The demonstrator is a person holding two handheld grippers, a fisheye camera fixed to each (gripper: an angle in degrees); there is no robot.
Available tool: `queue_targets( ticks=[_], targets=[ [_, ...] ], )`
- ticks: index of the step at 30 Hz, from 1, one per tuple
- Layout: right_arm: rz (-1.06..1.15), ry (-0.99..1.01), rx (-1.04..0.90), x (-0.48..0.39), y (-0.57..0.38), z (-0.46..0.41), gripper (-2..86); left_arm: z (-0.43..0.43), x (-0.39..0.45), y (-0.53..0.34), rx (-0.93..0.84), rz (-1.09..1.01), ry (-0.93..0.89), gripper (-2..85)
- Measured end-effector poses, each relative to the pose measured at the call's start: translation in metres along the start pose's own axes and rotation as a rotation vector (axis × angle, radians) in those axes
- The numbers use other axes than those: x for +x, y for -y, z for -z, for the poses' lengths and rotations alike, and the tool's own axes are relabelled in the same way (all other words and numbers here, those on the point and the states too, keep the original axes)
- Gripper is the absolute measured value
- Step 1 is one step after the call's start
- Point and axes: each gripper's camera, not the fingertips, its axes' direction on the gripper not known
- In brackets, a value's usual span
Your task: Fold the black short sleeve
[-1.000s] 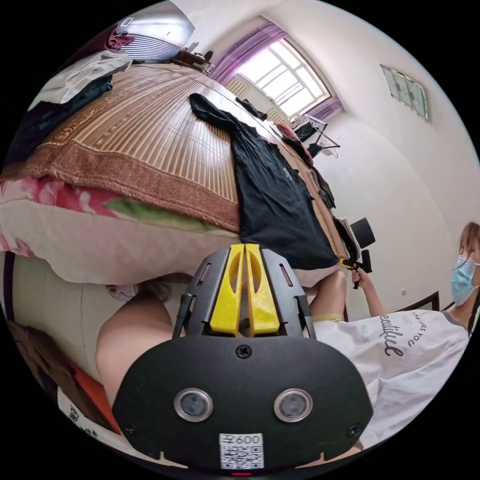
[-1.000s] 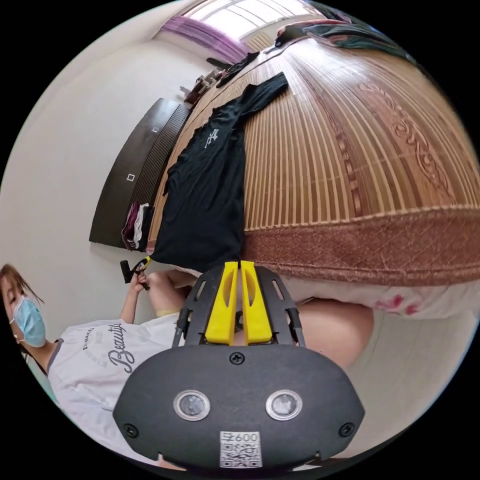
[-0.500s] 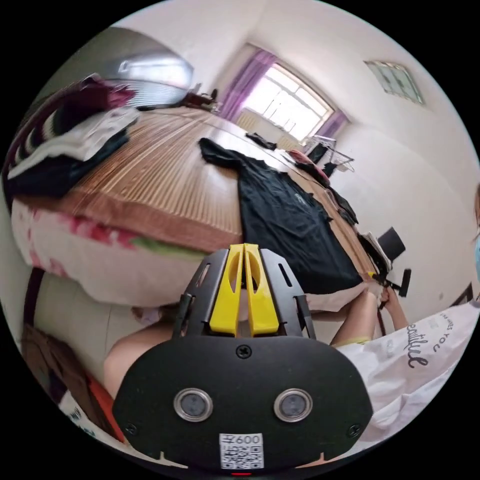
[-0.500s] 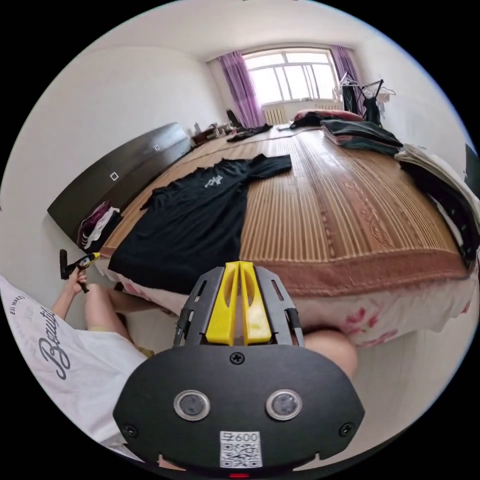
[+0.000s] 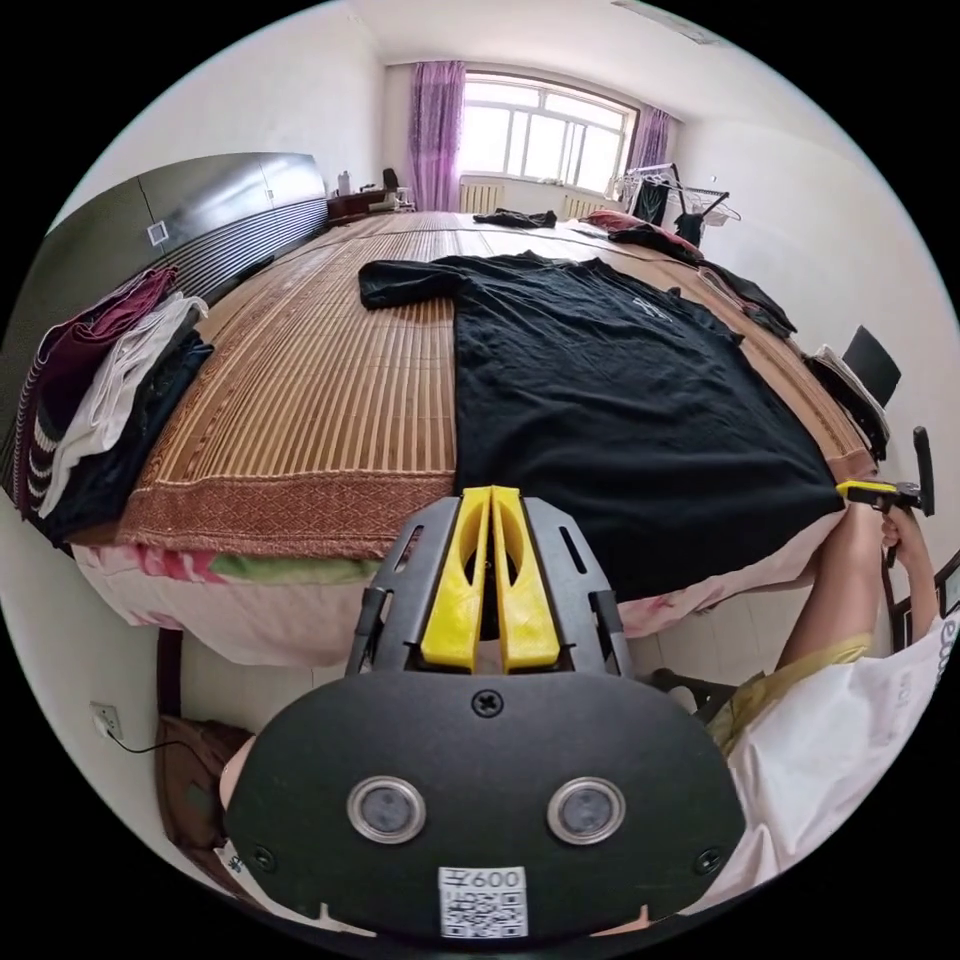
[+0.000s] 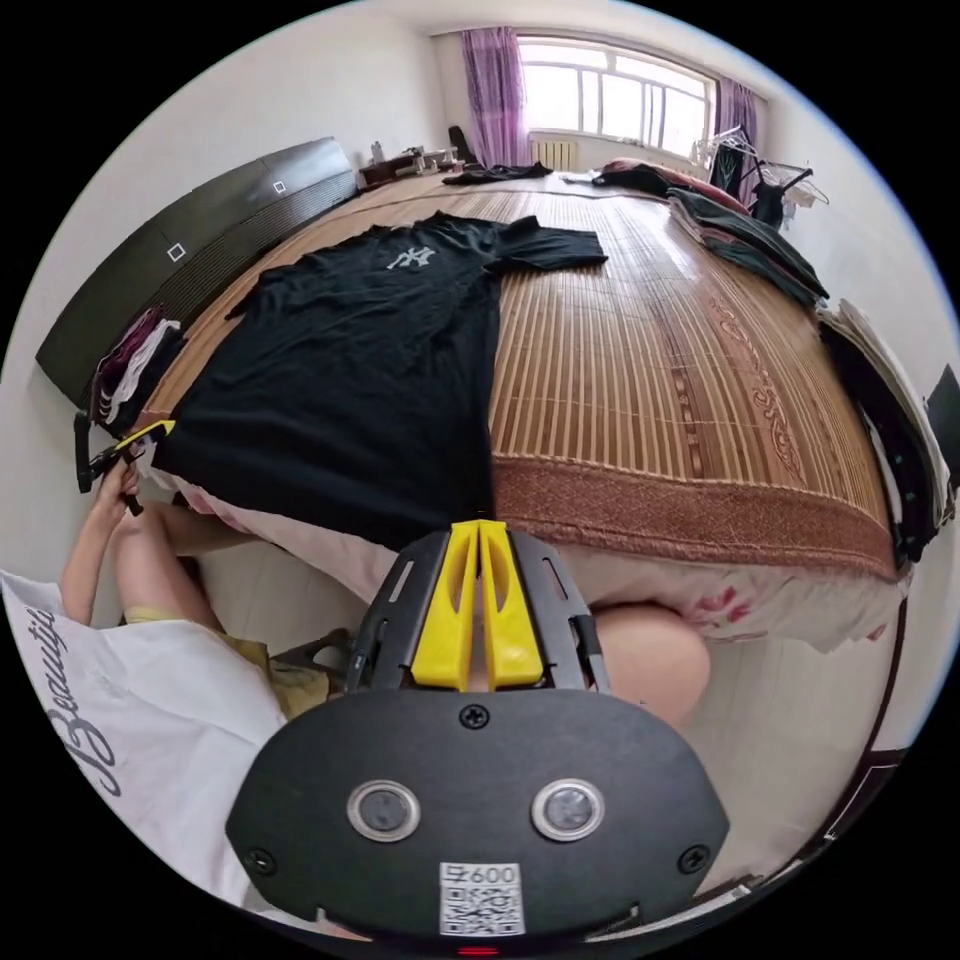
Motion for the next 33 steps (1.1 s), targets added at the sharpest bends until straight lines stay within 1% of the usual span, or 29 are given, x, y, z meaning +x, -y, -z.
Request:
queue_targets(
  ticks=[1,3,4,5,7,9,10,12,14,15,17,19,21,23,24,26,27,28,29,30,31,32,33],
  targets=[
    [-0.013,0.014,-0.011,-0.003,0.001,0.009,-0.9,-0.003,-0.003,-0.001,-0.017,0.006,-0.006,0.6],
    [0.003,0.029,0.09,-0.01,0.0,0.042,-0.9,-0.002,-0.008,-0.001,-0.038,0.025,0.004,0.6],
    [-0.005,0.009,0.194,-0.014,0.004,0.071,-0.9,0.004,-0.009,0.0,-0.017,0.013,0.027,0.5],
    [-0.016,-0.004,0.285,-0.017,0.014,0.095,-0.9,0.011,-0.004,0.004,0.015,-0.028,0.047,0.5],
    [0.014,0.025,0.346,-0.024,0.046,0.111,-0.9,0.015,0.009,0.021,0.051,-0.12,0.069,0.4],
    [0.043,0.06,0.303,-0.029,0.095,0.1,-0.9,0.006,0.027,0.047,0.064,-0.19,0.06,0.4],
    [0.06,0.065,0.294,-0.034,0.128,0.088,-0.9,-0.006,0.041,0.066,0.068,-0.226,0.027,0.4],
    [0.083,0.084,0.298,-0.046,0.178,0.071,-0.9,-0.03,0.064,0.097,0.069,-0.263,-0.048,0.4],
    [0.103,0.129,0.274,-0.065,0.246,0.051,-0.8,-0.064,0.087,0.132,0.073,-0.281,-0.173,0.5],
    [0.099,0.142,0.271,-0.068,0.261,0.047,-0.8,-0.073,0.09,0.14,0.07,-0.28,-0.194,0.6],
    [0.079,0.196,0.265,-0.073,0.32,0.034,-0.8,-0.107,0.091,0.169,0.04,-0.263,-0.246,0.6],
    [0.056,0.178,0.265,-0.071,0.359,0.028,-0.8,-0.127,0.083,0.184,0.037,-0.279,-0.252,0.6],
    [0.013,0.119,0.278,-0.064,0.395,0.024,-0.7,-0.147,0.065,0.197,0.029,-0.279,-0.191,0.7],
    [-0.019,0.067,0.259,-0.053,0.448,0.016,-0.7,-0.172,0.022,0.22,0.039,-0.245,-0.045,0.7],
    [-0.019,0.061,0.247,-0.051,0.462,0.014,-0.7,-0.178,0.007,0.229,0.046,-0.227,-0.011,0.7],
    [-0.005,0.017,0.211,-0.05,0.512,0.007,-0.8,-0.2,-0.059,0.278,0.046,-0.146,0.08,0.7],
    [0.006,0.008,0.203,-0.051,0.522,0.004,-0.8,-0.205,-0.077,0.29,0.049,-0.12,0.096,0.7],
    [0.029,-0.015,0.154,-0.054,0.54,-0.005,-0.8,-0.218,-0.111,0.314,0.06,-0.068,0.117,0.7],
    [0.074,-0.085,0.035,-0.058,0.556,-0.026,-0.8,-0.235,-0.144,0.334,0.057,-0.032,0.136,0.7],
    [0.125,-0.13,-0.026,-0.062,0.559,-0.035,-0.8,-0.247,-0.16,0.344,0.043,-0.016,0.146,0.7],
    [0.168,-0.192,0.036,-0.064,0.56,-0.023,-0.8,-0.272,-0.189,0.358,-0.005,0.012,0.17,0.7],
    [0.09,-0.393,0.014,-0.053,0.564,-0.021,-0.8,-0.302,-0.213,0.367,-0.079,0.016,0.211,0.8],
    [0.089,-0.464,0.002,-0.05,0.563,-0.023,-0.8,-0.321,-0.222,0.37,-0.138,0.004,0.237,0.8]
  ],
)
